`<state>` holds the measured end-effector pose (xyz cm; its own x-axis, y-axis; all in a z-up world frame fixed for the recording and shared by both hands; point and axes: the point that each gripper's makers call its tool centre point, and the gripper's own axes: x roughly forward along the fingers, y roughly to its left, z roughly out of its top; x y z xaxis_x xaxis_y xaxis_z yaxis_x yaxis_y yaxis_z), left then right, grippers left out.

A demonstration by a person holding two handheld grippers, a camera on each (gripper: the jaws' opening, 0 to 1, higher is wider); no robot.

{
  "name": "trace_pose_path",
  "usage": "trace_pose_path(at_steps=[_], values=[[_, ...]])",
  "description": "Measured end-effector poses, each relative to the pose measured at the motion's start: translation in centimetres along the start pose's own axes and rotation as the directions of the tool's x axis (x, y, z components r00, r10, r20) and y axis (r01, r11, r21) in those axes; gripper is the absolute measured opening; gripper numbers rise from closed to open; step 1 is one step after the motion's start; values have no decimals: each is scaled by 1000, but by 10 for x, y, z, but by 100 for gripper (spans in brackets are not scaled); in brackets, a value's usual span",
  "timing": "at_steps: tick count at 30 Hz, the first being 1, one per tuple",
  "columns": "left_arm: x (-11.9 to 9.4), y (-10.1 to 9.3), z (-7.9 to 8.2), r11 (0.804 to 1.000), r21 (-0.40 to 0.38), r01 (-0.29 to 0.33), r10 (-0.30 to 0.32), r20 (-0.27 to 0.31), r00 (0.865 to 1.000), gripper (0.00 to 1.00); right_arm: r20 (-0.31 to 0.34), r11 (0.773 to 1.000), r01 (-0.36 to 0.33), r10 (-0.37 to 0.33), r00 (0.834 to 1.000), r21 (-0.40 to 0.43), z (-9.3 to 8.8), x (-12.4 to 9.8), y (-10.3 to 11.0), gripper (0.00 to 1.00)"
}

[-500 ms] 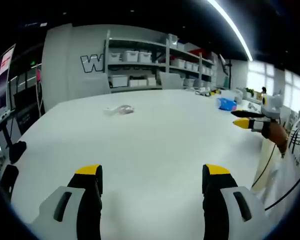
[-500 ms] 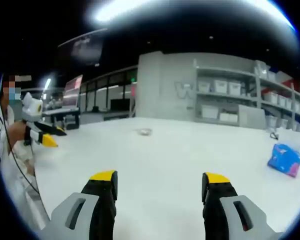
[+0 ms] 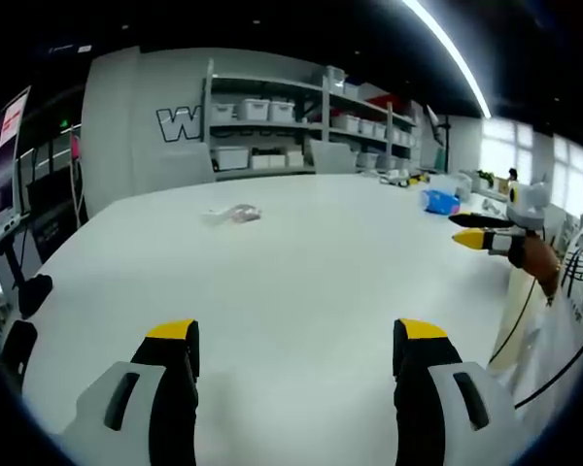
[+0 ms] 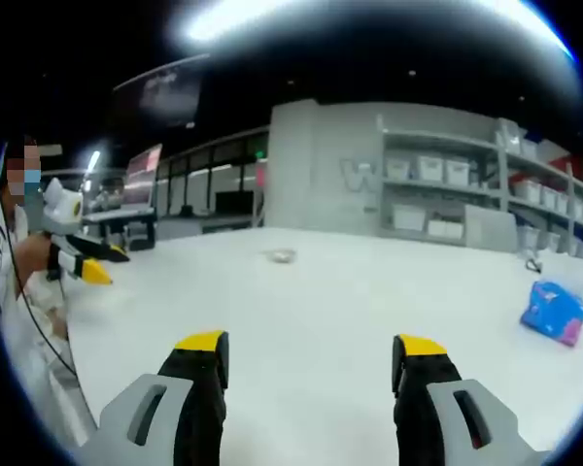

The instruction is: Open the resealable bag by pulling the two sides of the seal apart until the entire bag opening is separated and visibly accessible.

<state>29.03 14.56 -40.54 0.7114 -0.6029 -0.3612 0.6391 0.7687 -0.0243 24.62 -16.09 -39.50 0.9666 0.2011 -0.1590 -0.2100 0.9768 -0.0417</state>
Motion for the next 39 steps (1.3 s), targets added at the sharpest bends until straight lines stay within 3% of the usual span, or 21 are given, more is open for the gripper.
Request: trace_pose_path(at_steps=[39], values=[[-6, -3, 3, 1000, 18, 10, -10, 8, 1000, 81, -4, 998, -35, 35, 999, -58, 10, 10, 10, 63]])
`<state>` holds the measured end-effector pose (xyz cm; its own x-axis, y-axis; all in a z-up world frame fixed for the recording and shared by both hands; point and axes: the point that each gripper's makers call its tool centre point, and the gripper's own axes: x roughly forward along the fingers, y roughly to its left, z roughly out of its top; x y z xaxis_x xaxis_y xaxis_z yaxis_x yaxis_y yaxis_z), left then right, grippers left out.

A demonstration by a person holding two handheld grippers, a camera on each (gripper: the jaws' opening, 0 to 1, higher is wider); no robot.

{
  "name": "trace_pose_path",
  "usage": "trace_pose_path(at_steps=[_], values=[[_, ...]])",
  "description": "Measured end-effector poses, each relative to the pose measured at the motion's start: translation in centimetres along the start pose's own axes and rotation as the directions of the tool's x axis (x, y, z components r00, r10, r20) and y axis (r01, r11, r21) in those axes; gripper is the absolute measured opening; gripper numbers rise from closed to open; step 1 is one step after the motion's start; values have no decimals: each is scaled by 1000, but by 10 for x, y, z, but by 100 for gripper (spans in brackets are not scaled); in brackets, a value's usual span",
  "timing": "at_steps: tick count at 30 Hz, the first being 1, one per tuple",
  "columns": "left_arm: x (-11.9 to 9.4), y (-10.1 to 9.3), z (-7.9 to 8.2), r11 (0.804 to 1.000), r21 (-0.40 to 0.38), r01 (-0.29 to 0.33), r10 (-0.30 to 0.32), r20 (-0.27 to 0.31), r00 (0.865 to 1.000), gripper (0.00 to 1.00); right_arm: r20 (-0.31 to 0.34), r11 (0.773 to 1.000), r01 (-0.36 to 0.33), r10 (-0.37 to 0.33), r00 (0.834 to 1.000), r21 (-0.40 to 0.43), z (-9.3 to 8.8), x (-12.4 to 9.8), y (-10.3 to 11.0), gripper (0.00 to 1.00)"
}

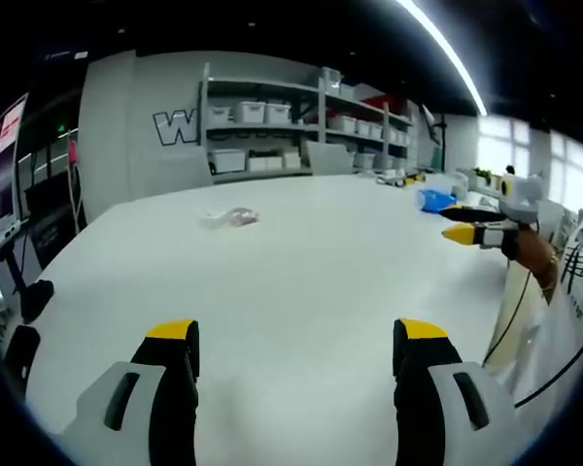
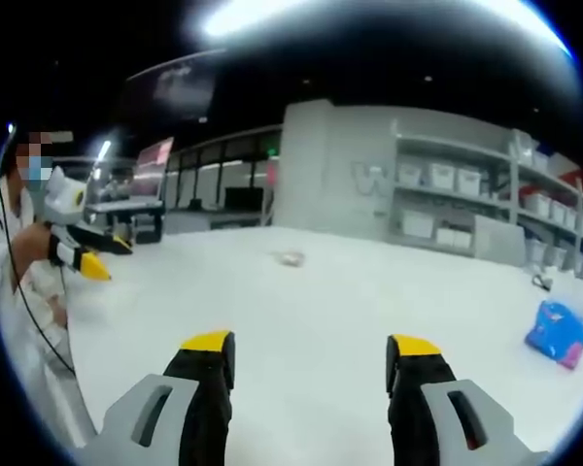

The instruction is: Open the resealable bag by pulling the two sides of the seal apart until the entire bag opening is separated and visibly accessible.

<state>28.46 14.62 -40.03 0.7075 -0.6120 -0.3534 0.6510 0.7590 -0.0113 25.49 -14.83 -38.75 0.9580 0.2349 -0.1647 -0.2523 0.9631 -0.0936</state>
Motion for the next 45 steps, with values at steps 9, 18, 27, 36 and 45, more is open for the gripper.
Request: trace_pose_path(at_steps=[9, 18, 27, 36, 45], values=[[1, 0, 0, 1000, 6, 2, -2, -5, 1000, 81, -2, 1000, -13, 13, 1000, -14, 3, 4, 4, 62], [3, 0, 0, 1000, 8, 6, -6, -8, 1000, 80, -10, 1000, -13, 13, 1000, -17, 1, 7, 4, 62], [5, 1, -2, 1000, 6, 5, -5, -10, 1000, 80, -11, 999, -23, 22, 1000, -27, 2, 13, 6, 61], [4, 2, -4, 1000, 6, 4, -4, -13, 1000, 80, -6, 999, -34, 34, 999, -32, 5, 17, 9, 61], [4, 2, -5, 1000, 7, 4, -3, -17, 1000, 80, 3, 998, -42, 42, 999, -43, 9, 21, 12, 61]])
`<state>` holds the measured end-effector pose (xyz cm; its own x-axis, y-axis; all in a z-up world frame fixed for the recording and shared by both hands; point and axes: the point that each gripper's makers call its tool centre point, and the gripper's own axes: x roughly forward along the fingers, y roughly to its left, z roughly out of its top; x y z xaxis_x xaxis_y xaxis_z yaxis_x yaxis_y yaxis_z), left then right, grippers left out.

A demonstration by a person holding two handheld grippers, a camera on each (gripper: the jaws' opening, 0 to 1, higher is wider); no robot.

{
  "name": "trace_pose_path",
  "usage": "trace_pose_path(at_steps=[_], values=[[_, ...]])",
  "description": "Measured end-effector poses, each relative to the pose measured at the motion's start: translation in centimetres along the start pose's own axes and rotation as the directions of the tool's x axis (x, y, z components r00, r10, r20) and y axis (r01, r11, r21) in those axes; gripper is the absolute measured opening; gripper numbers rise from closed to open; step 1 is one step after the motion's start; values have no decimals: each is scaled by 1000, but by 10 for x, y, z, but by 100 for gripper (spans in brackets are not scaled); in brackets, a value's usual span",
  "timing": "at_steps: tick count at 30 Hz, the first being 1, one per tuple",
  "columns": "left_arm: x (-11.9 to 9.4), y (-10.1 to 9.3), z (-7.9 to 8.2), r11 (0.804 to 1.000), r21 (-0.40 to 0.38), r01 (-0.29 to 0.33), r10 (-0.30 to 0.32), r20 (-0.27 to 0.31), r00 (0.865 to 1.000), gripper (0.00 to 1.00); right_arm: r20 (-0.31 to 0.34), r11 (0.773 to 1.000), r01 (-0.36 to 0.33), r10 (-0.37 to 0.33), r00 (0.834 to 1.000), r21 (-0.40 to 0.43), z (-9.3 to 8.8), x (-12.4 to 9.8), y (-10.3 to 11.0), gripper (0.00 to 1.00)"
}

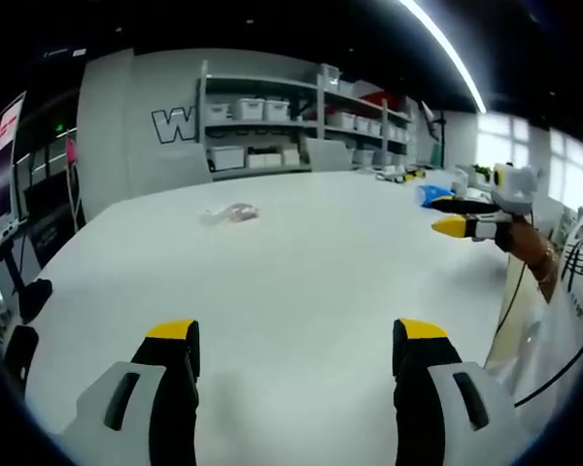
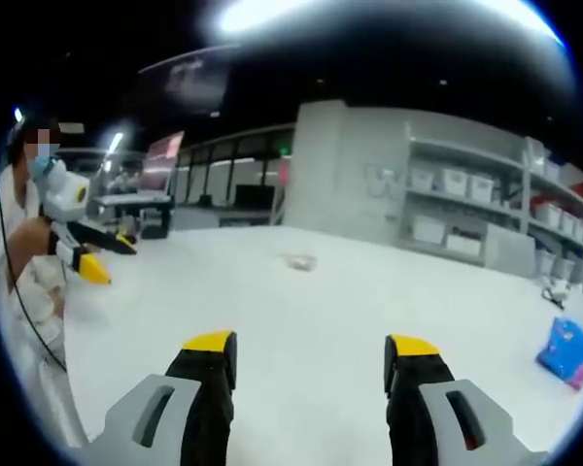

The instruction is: Open the resealable bag by pulling the two sides of the seal apart until the entire bag opening is separated and visibly accessible.

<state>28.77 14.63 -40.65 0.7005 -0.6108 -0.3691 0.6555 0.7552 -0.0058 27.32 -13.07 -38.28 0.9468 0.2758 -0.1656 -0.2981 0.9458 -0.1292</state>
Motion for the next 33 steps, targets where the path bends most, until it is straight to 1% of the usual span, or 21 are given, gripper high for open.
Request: trace_pose_path(at_steps=[9, 33], values=[[0, 0, 2, 1000, 4, 0, 0, 6, 1000, 80, 12, 1000, -14, 14, 1000, -18, 6, 6, 4, 61], [-1, 0, 1, 1000, 3, 0, 0, 7, 1000, 80, -4, 999, -27, 27, 1000, -33, 6, 24, 5, 60]])
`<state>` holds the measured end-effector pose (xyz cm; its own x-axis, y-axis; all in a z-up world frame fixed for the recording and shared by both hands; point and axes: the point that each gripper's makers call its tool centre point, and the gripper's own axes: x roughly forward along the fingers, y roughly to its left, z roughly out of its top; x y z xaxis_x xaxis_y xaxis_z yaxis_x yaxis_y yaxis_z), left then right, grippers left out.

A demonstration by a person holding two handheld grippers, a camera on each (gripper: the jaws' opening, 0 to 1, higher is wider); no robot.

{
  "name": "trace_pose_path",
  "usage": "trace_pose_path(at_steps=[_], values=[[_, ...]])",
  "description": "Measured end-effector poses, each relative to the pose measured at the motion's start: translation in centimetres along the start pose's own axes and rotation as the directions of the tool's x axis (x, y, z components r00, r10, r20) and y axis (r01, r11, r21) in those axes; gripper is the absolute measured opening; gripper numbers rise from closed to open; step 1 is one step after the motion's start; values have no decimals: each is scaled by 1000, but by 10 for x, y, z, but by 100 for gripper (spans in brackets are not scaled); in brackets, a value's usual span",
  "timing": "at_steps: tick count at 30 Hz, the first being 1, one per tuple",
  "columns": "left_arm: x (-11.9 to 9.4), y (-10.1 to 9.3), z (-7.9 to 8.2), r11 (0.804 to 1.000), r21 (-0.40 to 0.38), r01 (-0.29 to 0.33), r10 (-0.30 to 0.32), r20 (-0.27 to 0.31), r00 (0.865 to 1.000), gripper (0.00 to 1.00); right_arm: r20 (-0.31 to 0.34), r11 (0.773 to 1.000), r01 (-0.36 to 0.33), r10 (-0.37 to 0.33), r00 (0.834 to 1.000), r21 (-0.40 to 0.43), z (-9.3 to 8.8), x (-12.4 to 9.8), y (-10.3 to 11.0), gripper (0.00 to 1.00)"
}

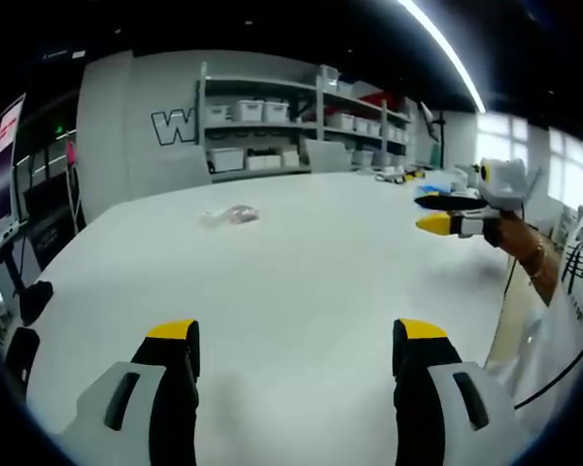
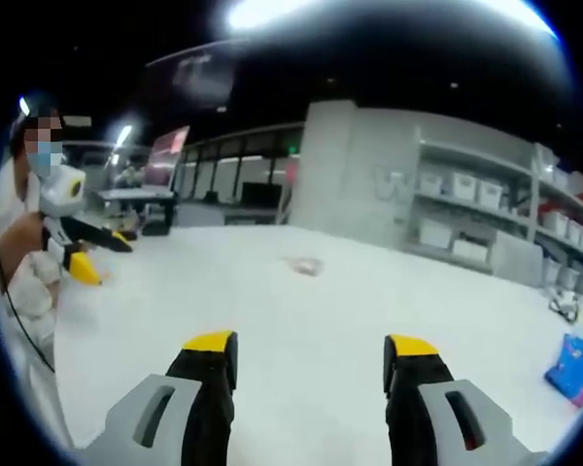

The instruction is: Open the resealable bag by pulling the two sides of the seal apart until the entire bag opening is separated and visibly accessible.

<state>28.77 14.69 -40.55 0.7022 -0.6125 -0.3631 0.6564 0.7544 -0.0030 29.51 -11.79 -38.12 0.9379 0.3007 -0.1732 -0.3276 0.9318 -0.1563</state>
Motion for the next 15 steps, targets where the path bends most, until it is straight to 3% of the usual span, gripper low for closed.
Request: trace_pose_path(at_steps=[15], values=[[0, 0, -1, 1000, 0, 1, -1, -1, 1000, 80, -7, 999, -24, 24, 1000, -23, 5, 20, 2, 60]])
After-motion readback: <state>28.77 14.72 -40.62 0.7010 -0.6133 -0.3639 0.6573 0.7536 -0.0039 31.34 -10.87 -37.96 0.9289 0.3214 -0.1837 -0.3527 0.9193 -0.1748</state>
